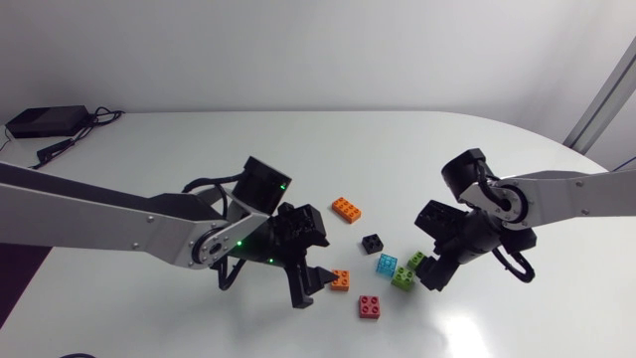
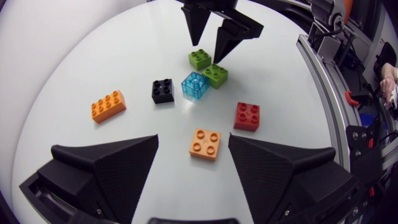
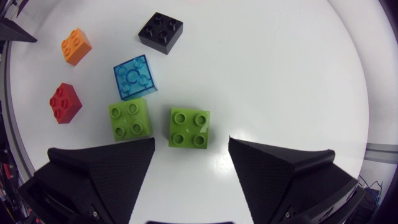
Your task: Separate the duplo bricks
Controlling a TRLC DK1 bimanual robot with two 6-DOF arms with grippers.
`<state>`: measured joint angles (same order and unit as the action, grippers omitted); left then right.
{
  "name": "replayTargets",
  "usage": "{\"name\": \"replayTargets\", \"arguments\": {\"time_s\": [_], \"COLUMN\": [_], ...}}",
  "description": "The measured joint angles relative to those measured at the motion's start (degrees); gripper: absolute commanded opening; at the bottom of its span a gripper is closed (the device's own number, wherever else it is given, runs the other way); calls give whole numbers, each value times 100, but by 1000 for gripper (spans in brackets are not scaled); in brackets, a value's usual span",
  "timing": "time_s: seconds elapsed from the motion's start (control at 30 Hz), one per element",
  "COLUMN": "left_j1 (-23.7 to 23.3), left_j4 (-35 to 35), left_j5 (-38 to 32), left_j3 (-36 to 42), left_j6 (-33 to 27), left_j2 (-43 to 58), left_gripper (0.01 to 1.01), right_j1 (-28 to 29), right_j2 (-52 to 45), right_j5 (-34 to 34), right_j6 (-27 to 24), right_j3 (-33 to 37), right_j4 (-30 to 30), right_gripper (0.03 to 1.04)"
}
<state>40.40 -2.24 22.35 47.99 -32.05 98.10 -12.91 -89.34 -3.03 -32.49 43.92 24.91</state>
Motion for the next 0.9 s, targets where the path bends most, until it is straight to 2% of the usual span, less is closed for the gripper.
{"name": "replayTargets", "arguments": {"time_s": [0.33,0.5,0.9], "left_j1": [330,332,184], "left_j4": [11,87,1178], "left_j5": [0,-2,-11], "left_j3": [155,256,1045], "left_j6": [-2,-24,-267], "left_j2": [297,413,713], "left_gripper": [339,316,310], "right_j1": [35,179,520], "right_j2": [350,662,1003], "right_j5": [-44,-125,-295], "right_j6": [-68,-166,-365], "right_j3": [-120,-120,-120], "right_j4": [-2,0,42], "right_gripper": [938,939,939]}}
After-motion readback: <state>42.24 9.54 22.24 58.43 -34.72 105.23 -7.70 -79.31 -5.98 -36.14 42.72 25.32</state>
